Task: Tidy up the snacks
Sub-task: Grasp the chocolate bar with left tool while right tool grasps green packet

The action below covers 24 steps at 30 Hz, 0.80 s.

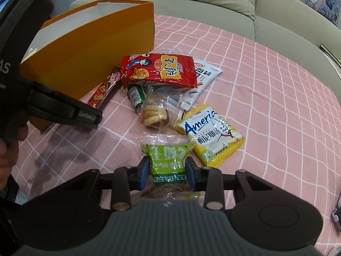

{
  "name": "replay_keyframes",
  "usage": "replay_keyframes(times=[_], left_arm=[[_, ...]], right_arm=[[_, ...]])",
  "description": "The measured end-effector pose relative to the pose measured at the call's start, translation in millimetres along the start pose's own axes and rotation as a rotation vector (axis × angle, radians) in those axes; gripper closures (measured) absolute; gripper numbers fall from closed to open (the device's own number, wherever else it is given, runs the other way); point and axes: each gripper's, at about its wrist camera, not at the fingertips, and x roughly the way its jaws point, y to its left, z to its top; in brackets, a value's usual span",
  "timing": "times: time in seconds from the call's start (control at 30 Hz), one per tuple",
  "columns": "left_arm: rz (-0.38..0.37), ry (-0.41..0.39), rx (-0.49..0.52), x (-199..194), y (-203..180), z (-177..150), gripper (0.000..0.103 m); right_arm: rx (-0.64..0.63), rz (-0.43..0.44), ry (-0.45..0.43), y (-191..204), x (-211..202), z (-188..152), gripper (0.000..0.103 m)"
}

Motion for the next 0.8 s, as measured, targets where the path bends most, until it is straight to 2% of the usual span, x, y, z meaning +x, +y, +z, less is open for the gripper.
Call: replay_keyframes(times=[0.13,0.27,0.47,0.63,0.7,0.8], left_arm=[[-0.017,0.026,0.025,-6,1,-3,0.077],[-0.076,0.066,0.07,-21,4,-9,0.077],[-0.165,0.154,0.208,-39,3,-27,0.077],[-0.183,0.193,0.25,-35,4,-39,0.074],[-0.192,0.177,0.239,-34,7,-40,0.055],[-0.214,0.138,0.213,-36,12,-36,0.033]], right_arm=[[0.02,-0.009,-0.003,-2,-5,1,0.075],[0.058,-0.011,0.0,-4,-10,1,0.076],[0.075,-0.003,-0.001,-2,-13,-3,0.076],[0.072,0.002,0.007,1,-11,-5,0.076],[0.074,0.005,0.013,1,-10,-6,0.076],[0.082,0.018,0.019,-3,-7,-6,0.075]])
